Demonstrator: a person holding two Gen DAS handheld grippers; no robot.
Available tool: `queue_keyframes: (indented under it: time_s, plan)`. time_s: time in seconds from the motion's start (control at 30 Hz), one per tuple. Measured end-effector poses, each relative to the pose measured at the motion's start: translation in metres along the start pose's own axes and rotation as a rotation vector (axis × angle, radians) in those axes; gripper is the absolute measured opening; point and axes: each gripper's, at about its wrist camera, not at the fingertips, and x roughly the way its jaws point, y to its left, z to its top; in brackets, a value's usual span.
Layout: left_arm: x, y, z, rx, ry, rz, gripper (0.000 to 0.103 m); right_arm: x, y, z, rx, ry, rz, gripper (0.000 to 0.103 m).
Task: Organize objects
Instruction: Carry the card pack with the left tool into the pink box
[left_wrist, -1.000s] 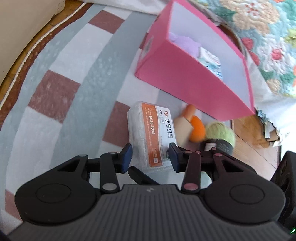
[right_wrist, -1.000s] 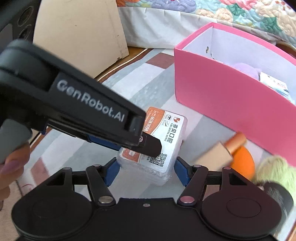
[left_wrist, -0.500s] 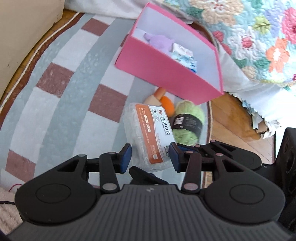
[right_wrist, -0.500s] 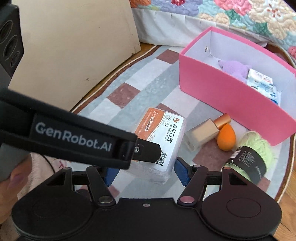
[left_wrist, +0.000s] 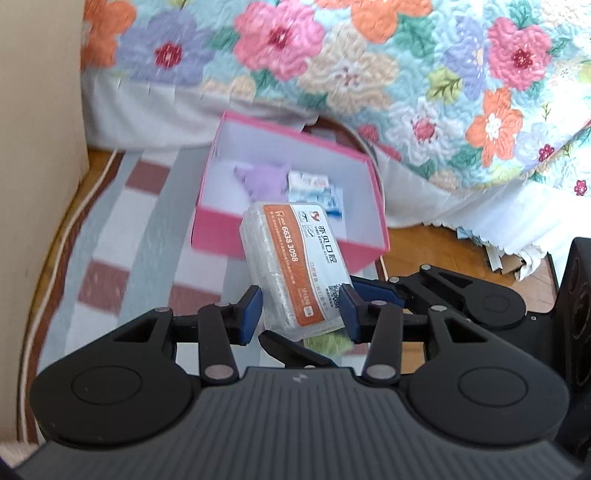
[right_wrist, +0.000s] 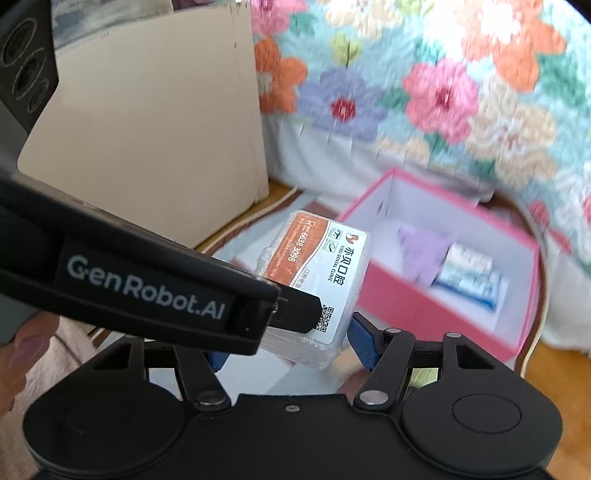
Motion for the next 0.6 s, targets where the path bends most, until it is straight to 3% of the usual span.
queue_keyframes:
  time_s: [0.13, 0.27, 0.5, 0.6]
  plan:
    - [0.008, -0.005, 0.032, 0.019, -0.028, 0.007, 0.045, 0.002, -0.012, 0.022, -0.029, -0.042, -0.034, 0.069]
    - [0.032, -0.001, 0.068, -0.003, -0.006, 0.001, 0.045, 0.017, -0.037, 0.046, -0.055, -0.055, -0.044, 0.069]
    - [0.113, 0.012, 0.121, -0.095, 0.101, 0.035, 0.046, 0.079, -0.093, 0.074, -0.083, 0.034, -0.004, 0.069]
    - [0.146, 0.017, 0.129, -0.077, 0.119, 0.039, 0.048, 0.105, -0.124, 0.069, -0.018, 0.033, 0.066, 0.069]
